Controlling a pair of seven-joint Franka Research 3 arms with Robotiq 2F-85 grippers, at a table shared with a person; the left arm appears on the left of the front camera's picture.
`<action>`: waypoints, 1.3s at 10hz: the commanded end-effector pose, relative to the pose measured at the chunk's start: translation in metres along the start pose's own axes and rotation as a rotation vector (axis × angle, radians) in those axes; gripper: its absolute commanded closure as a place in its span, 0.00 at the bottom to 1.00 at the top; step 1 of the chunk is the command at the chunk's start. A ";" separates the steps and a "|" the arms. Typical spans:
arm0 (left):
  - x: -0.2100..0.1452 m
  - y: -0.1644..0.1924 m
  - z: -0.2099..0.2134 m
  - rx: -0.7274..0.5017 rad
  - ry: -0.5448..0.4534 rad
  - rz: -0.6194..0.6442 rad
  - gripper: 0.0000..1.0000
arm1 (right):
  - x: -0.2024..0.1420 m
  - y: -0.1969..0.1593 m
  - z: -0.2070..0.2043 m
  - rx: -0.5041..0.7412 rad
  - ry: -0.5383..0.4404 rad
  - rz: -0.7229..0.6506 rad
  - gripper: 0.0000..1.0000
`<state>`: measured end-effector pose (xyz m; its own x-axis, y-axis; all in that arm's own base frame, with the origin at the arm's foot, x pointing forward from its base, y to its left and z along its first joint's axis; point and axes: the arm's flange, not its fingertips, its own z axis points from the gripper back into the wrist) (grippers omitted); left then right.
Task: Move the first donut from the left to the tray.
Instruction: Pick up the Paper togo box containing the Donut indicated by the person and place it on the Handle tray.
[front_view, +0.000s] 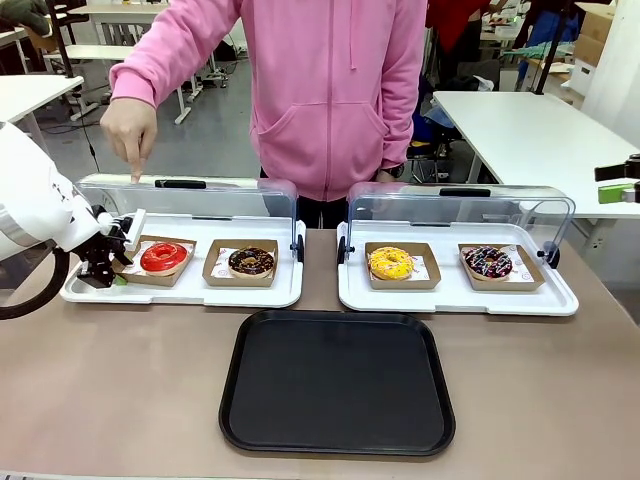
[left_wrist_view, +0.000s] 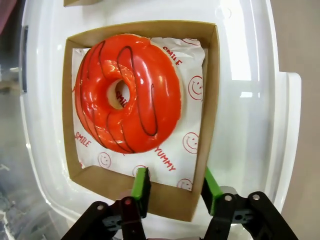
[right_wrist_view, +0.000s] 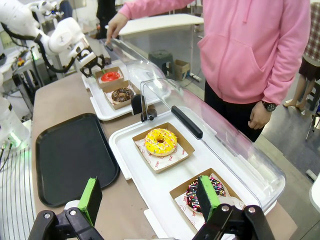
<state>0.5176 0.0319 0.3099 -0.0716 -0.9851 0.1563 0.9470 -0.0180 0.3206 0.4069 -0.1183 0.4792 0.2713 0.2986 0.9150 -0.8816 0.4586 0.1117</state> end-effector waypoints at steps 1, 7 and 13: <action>-0.001 0.001 0.002 -0.021 -0.001 -0.028 1.00 | 0.002 -0.003 -0.002 -0.002 -0.034 0.018 0.00; 0.004 0.005 0.001 -0.078 0.074 0.020 1.00 | 0.002 -0.003 -0.002 -0.002 -0.034 0.018 0.00; 0.012 -0.003 0.012 -0.003 0.050 -0.043 0.98 | 0.002 -0.003 -0.002 -0.002 -0.034 0.018 0.00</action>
<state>0.5182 0.0270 0.3154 -0.0925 -0.9900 0.1064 0.9534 -0.0572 0.2961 0.4069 -0.1183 0.4792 0.2713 0.2986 0.9150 -0.8816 0.4585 0.1118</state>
